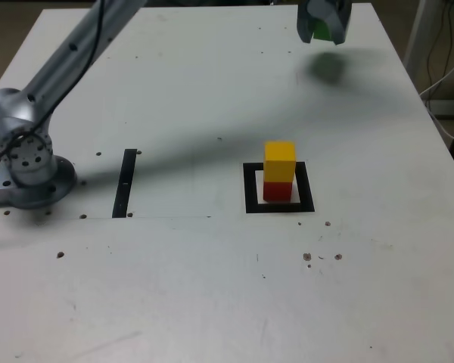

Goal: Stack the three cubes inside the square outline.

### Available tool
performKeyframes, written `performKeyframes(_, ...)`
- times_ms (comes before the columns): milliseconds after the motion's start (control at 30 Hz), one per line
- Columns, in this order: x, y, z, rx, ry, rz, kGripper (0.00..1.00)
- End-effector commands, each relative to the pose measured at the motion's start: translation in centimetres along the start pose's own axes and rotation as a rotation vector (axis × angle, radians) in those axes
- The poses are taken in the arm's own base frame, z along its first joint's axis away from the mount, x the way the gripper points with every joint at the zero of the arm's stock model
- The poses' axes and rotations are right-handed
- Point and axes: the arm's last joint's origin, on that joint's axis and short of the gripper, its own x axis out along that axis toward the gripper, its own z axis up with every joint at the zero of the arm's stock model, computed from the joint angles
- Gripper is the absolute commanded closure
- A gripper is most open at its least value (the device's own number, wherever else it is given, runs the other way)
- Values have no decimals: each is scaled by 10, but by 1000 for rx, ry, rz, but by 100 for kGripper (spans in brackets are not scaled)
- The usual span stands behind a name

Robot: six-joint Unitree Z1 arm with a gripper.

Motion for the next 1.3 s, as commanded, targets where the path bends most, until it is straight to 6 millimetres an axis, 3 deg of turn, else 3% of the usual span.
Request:
performKeyframes(0,-31,-7,-5,-14,-20,26,81)
performKeyframes(200,-73,-53,-16,-51,8,3,81)
performKeyframes(433,-112,-131,-27,-123,46,-54,81)
performKeyframes(700,-150,-211,-21,-166,23,-105,81)
performKeyframes(967,-177,-248,-19,-175,-21,-110,81)
performKeyframes(1267,-181,-278,-12,-218,-8,-127,81)
